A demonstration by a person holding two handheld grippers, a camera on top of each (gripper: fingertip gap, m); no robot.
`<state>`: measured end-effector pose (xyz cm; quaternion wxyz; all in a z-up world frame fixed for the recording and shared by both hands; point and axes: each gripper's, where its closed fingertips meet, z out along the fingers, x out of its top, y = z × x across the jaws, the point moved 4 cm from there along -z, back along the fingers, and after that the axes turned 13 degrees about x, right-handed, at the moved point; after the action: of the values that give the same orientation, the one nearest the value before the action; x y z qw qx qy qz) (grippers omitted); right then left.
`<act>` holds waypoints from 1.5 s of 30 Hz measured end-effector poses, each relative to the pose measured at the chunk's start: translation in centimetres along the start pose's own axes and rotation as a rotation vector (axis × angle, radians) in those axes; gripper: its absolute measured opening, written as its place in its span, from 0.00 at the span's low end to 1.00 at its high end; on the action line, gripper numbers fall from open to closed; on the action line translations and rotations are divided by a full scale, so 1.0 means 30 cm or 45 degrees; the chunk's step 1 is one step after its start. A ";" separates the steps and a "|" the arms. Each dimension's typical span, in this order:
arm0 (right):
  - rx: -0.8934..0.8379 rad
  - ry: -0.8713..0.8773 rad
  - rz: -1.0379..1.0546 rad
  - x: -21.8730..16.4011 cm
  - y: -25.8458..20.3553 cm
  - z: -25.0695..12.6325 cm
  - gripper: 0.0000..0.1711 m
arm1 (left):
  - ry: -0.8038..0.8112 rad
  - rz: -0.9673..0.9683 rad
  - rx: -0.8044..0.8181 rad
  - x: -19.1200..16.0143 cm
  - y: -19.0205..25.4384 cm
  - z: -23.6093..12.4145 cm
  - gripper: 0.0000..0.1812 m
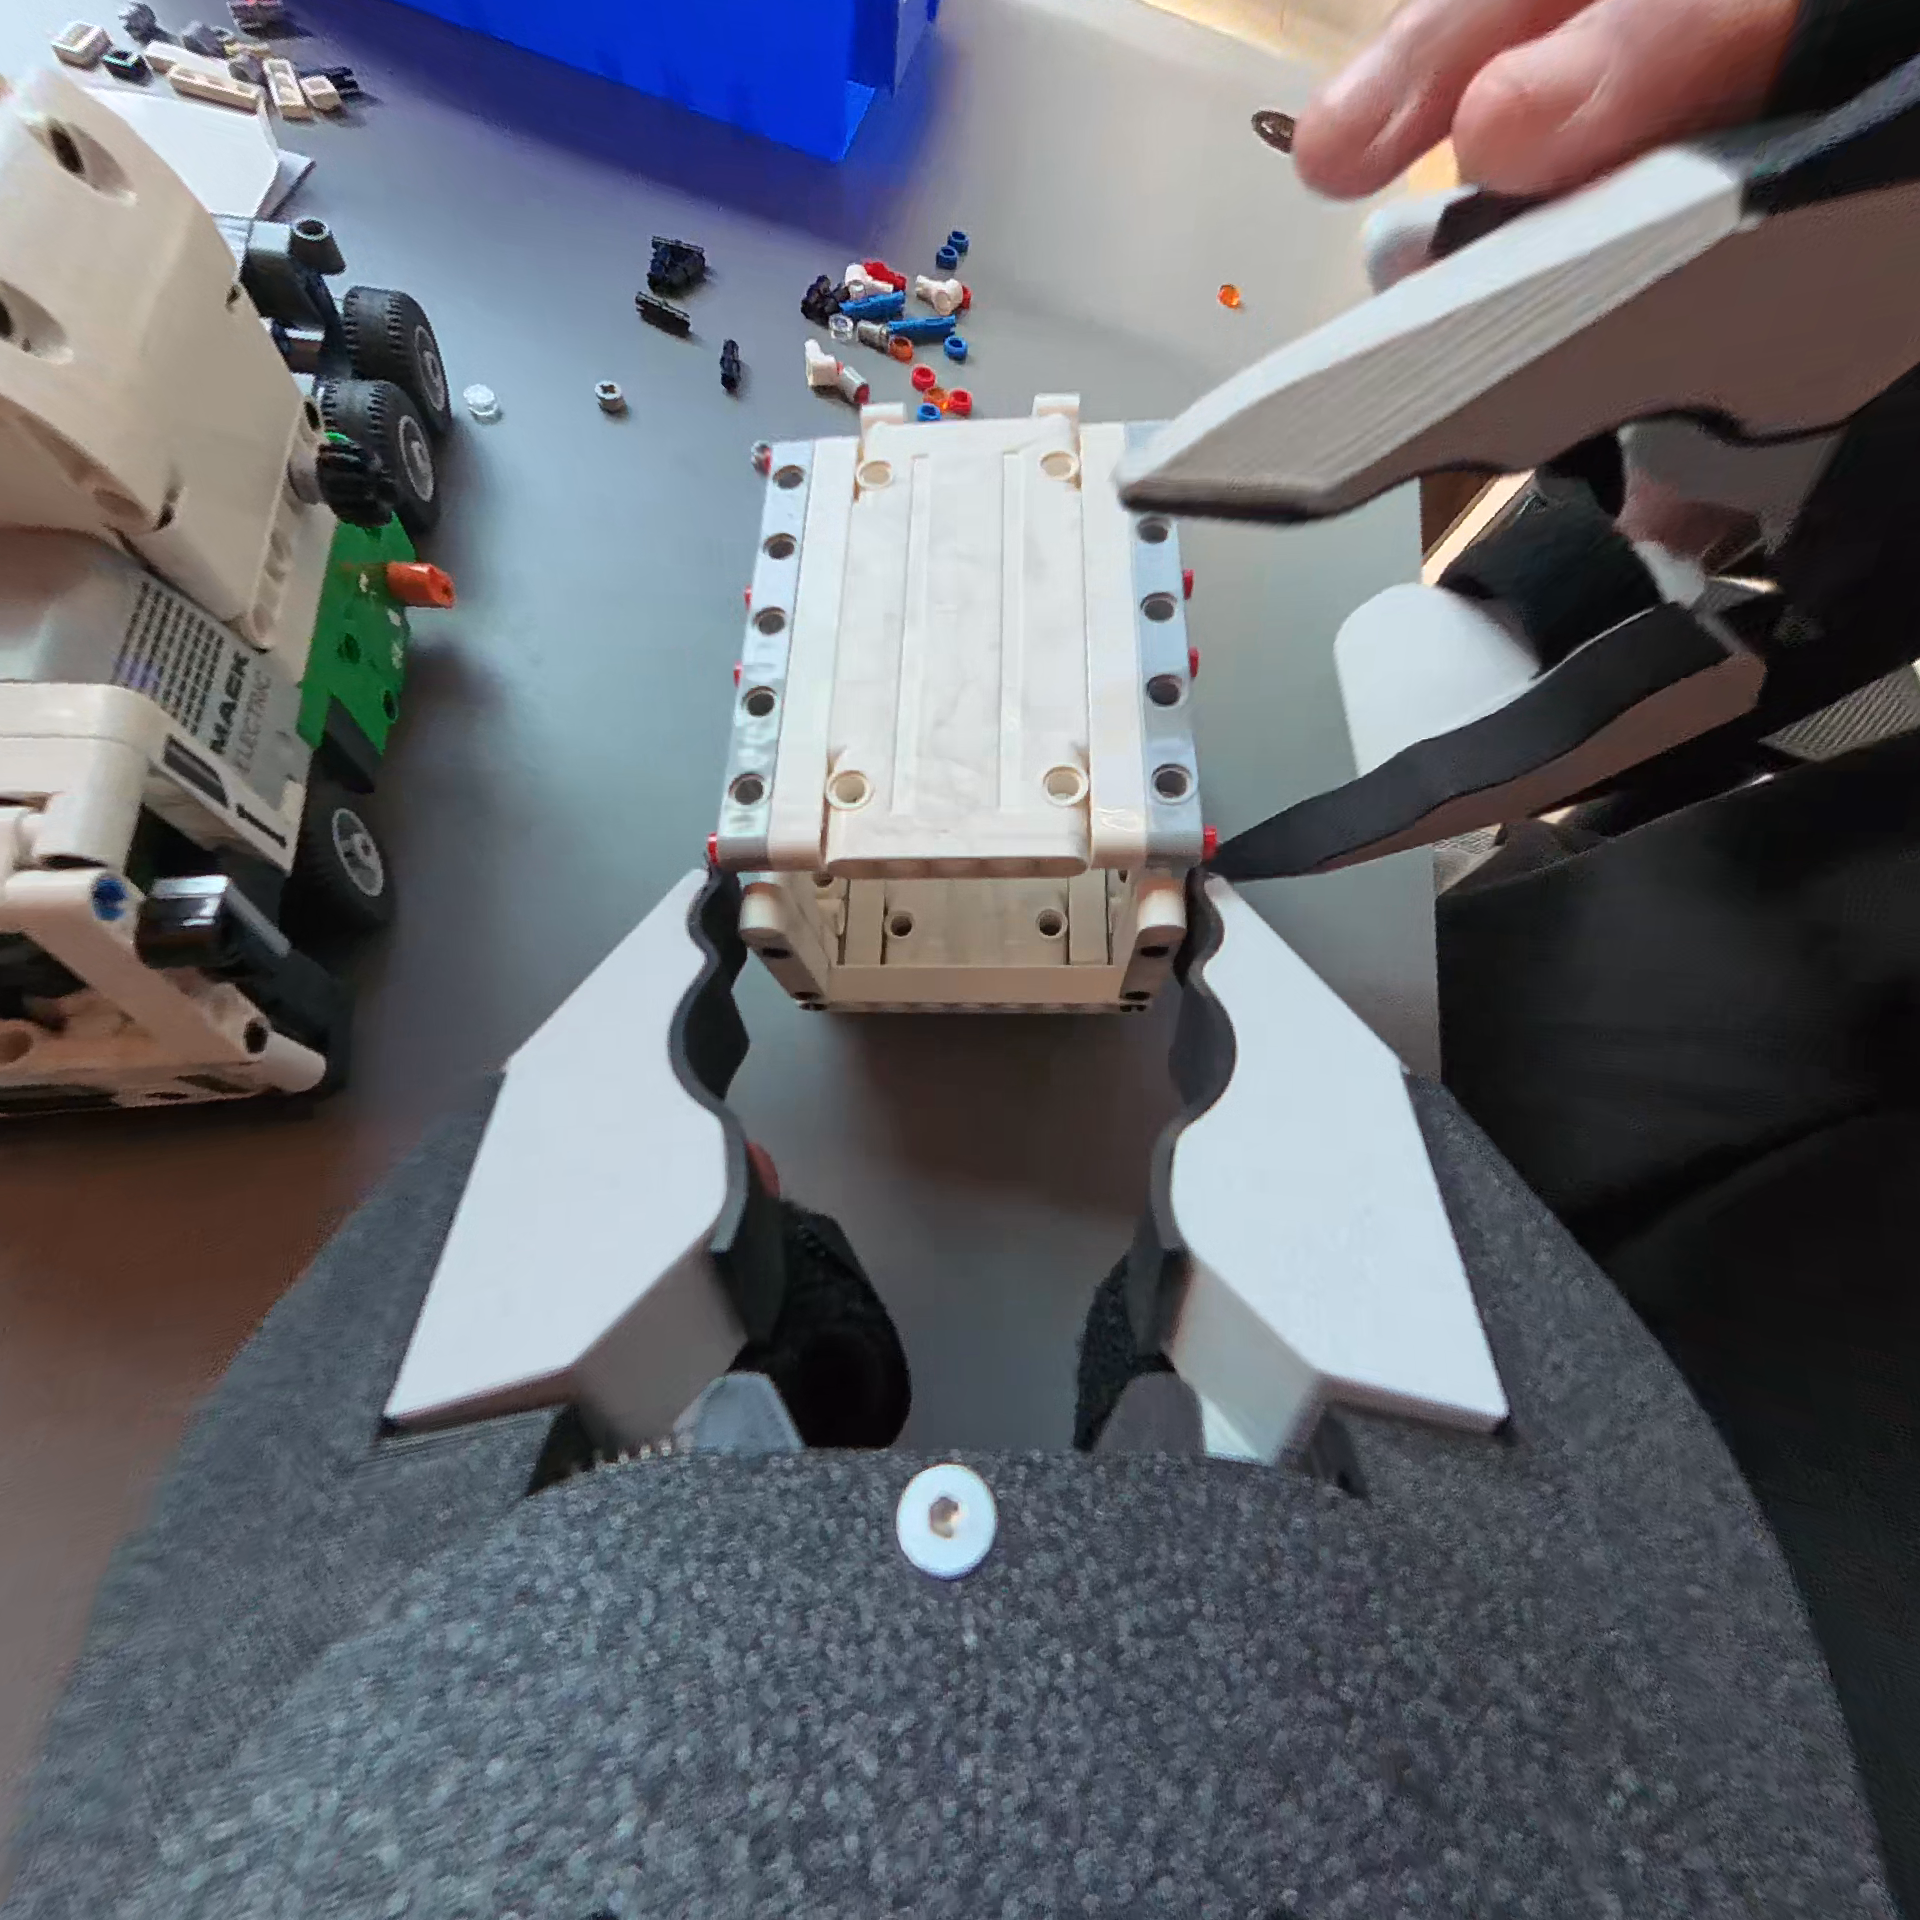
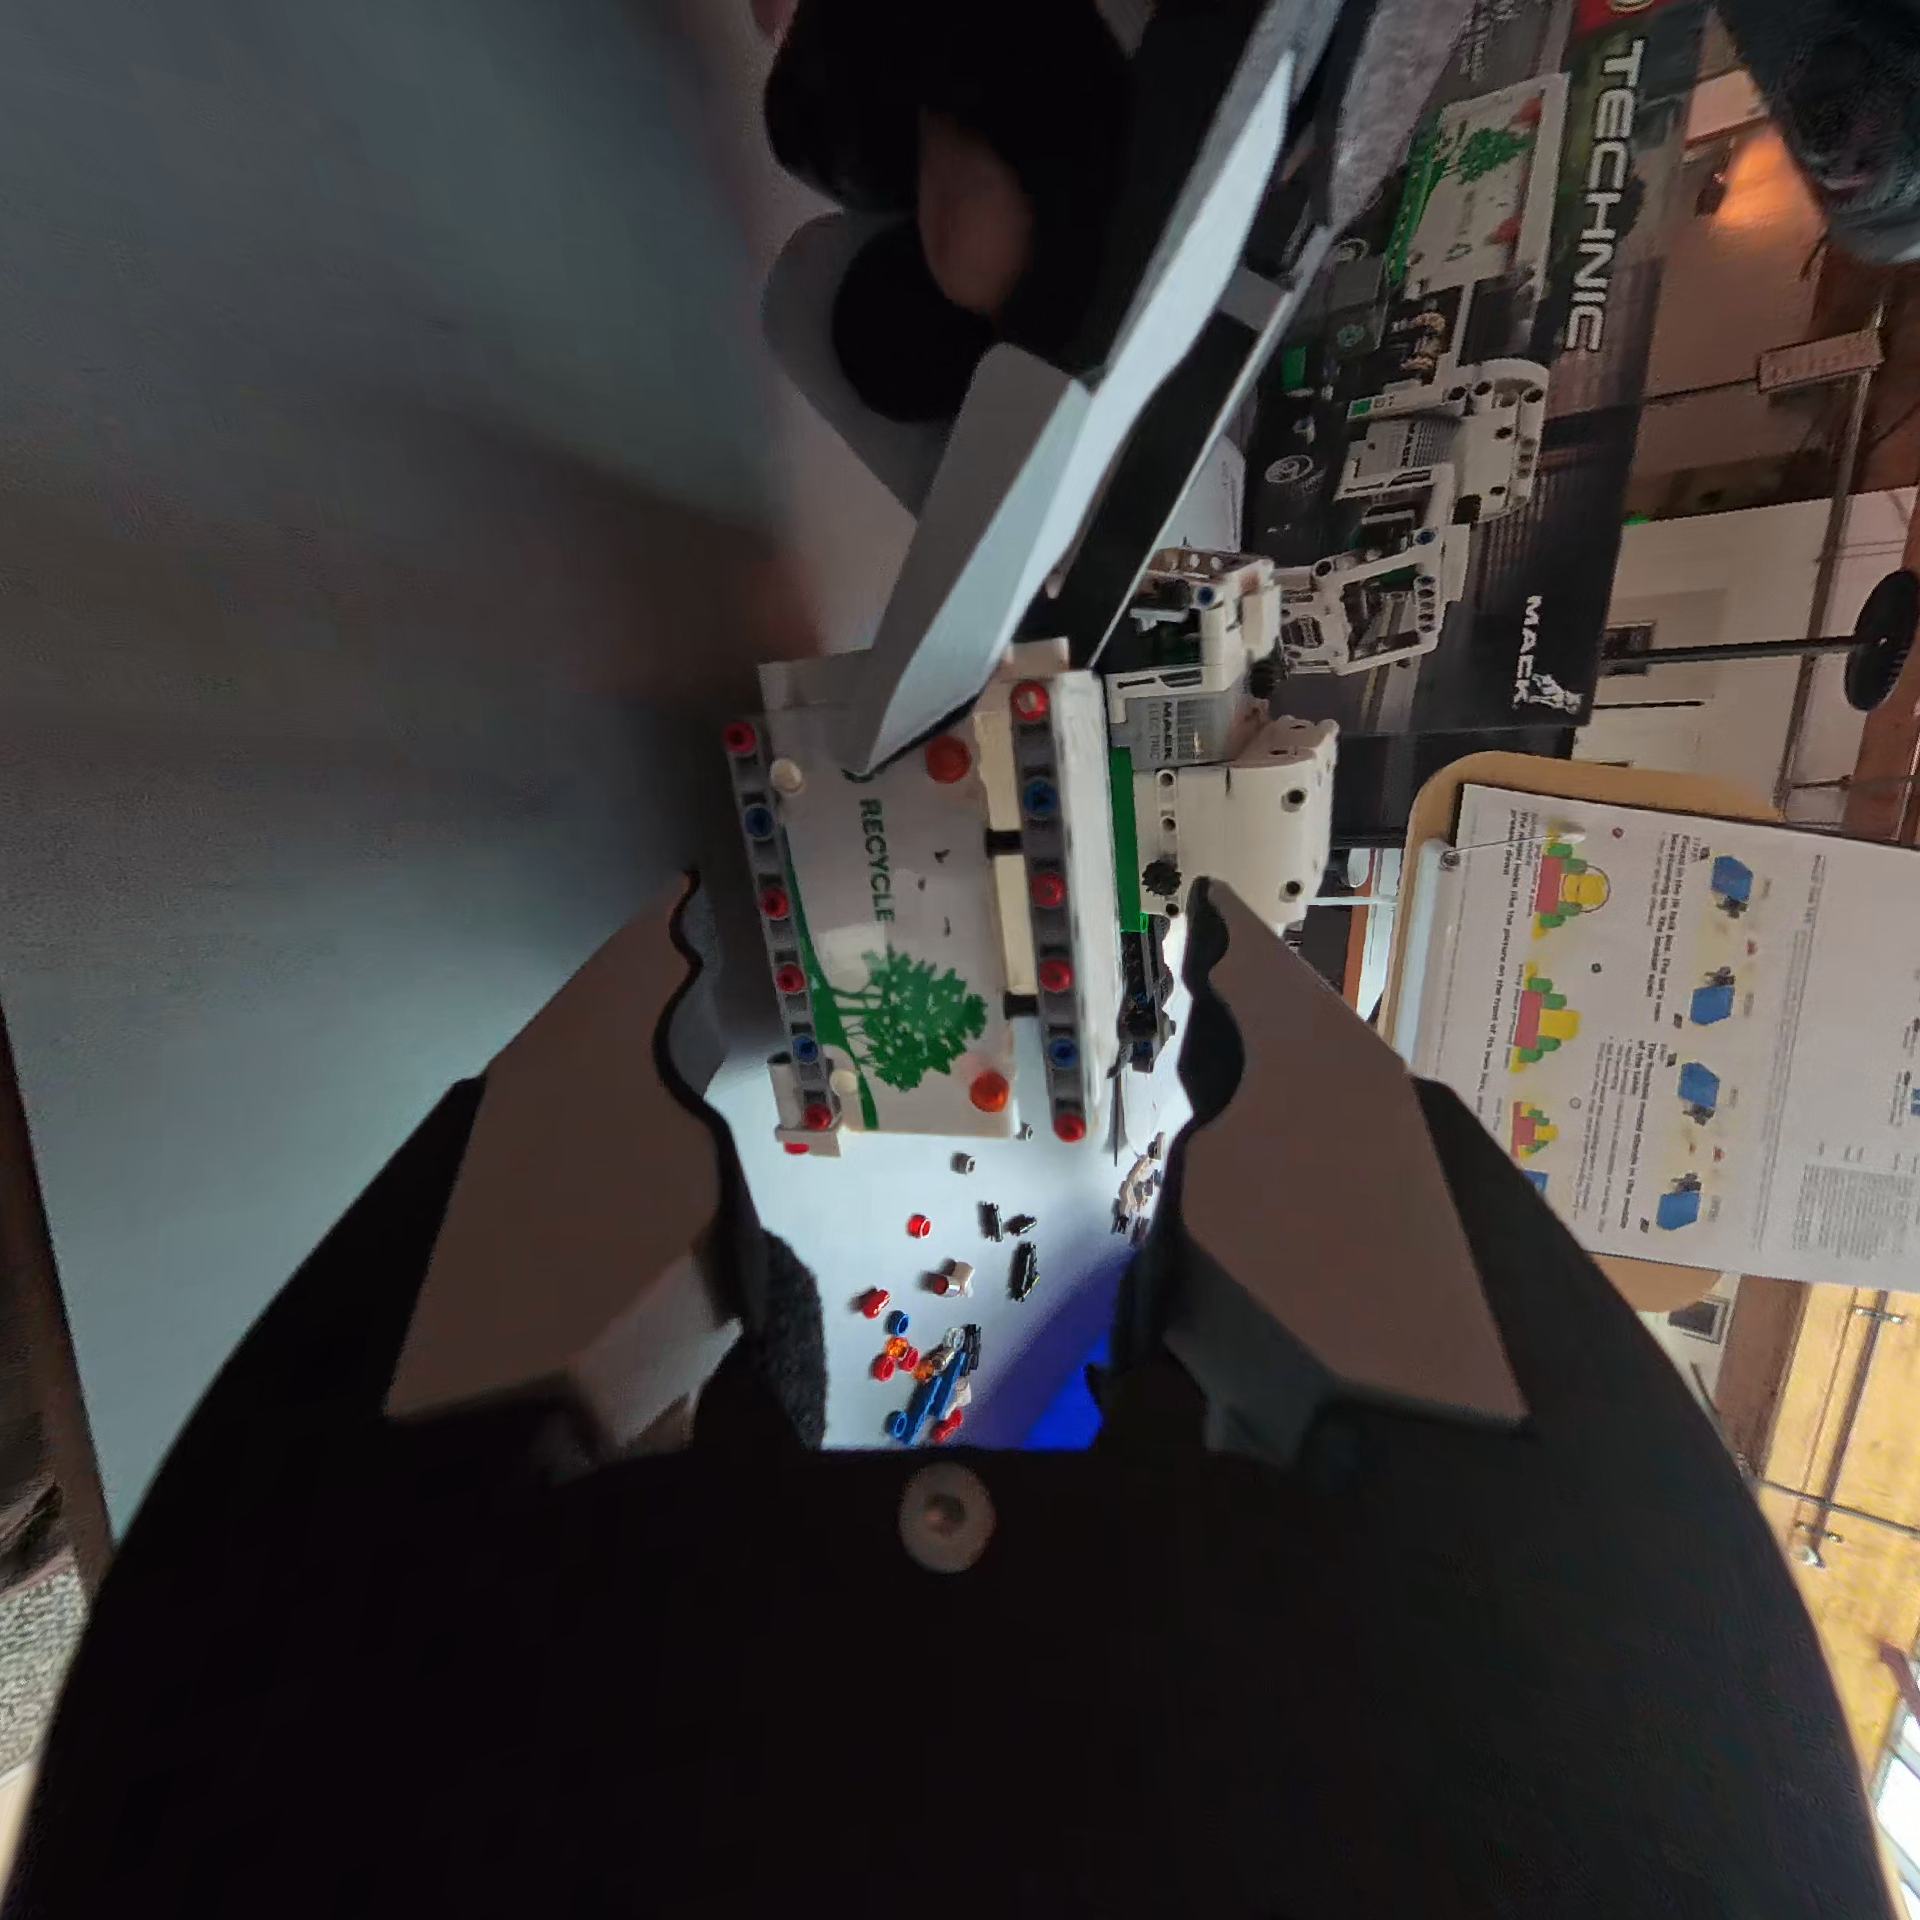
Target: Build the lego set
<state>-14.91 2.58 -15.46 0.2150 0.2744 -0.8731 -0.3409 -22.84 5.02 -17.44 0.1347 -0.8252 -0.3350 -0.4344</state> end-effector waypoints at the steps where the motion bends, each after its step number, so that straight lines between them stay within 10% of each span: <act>1: 0.017 -0.028 -0.029 -0.002 -0.010 0.017 0.52 | -0.010 -0.019 -0.011 -0.001 0.004 0.001 0.45; 16: -0.138 -0.077 -0.206 -0.018 -0.040 0.019 0.40 | 0.043 -0.092 -0.038 0.007 0.063 -0.020 0.44; 29: 0.075 0.559 0.356 -0.024 0.030 -0.148 0.40 | 0.461 0.125 -0.015 0.078 0.178 -0.159 0.44; 45: 0.639 0.963 0.944 -0.157 -0.044 -0.084 0.40 | 0.370 0.250 0.270 0.068 0.187 -0.037 0.30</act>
<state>-9.48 3.53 -15.58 0.5450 0.0958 -0.8274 0.0960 -18.98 1.19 -14.76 0.3095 -0.7636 -0.2737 -0.4961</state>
